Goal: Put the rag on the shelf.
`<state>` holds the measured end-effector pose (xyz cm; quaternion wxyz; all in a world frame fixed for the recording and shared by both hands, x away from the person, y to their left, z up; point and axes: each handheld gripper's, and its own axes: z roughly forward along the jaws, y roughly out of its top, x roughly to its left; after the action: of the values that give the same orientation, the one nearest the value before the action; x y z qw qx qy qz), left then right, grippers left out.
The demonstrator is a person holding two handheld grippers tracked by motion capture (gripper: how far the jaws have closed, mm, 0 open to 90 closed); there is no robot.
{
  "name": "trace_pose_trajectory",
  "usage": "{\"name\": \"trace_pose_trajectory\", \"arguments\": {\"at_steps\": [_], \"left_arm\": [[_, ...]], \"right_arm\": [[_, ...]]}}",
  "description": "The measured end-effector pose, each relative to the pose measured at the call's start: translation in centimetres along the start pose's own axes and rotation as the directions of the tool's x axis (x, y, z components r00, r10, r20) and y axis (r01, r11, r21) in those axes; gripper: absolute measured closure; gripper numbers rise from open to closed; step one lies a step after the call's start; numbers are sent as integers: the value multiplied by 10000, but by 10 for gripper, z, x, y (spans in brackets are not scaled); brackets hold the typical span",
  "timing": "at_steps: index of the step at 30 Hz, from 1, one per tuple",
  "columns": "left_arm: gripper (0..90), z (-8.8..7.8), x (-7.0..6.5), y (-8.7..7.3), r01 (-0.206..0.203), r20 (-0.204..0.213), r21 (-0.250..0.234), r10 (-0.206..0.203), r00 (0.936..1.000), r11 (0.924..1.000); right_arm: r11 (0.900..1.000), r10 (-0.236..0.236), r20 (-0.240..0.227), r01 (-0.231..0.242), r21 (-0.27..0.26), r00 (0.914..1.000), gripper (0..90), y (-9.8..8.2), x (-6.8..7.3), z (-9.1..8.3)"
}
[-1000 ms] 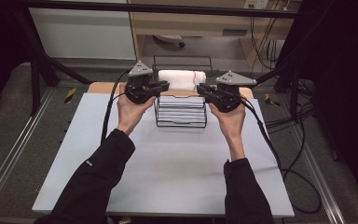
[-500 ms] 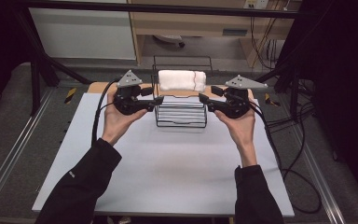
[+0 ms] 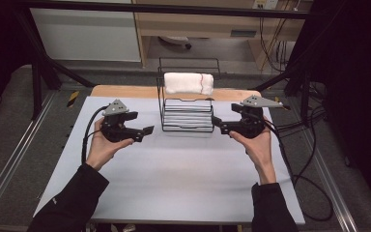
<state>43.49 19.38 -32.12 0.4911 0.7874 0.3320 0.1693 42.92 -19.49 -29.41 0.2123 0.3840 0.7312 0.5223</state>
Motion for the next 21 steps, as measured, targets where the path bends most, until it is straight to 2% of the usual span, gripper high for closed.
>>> {"name": "trace_pose_trajectory", "arguments": {"at_steps": [4,10,12,15,16,21], "left_arm": [[118,-6,5,-16,260,-112,99,-259,9996,9996],[86,-17,11,-39,448,-214,186,-444,9988,9988],[86,-20,12,-48,443,-206,257,-438,9988,9987],[85,-23,13,-62,449,-237,391,-440,9988,9982],[86,-24,13,-67,489,-251,412,-479,9985,9980],[91,-29,15,-89,396,-618,644,-356,9975,9971]], "right_arm": [[10000,63,-70,-63,-29,10000,53,-9,-1,-1],[9997,33,-181,-28,251,9998,33,-31,-2,-1],[9992,93,-251,-83,380,9996,30,-45,-3,-2],[9989,222,-312,-209,429,9993,29,-54,-5,-2],[9983,318,-355,-301,497,9989,27,-63,-7,-3],[9964,388,-332,-361,772,9987,23,-81,-10,-5]]}}
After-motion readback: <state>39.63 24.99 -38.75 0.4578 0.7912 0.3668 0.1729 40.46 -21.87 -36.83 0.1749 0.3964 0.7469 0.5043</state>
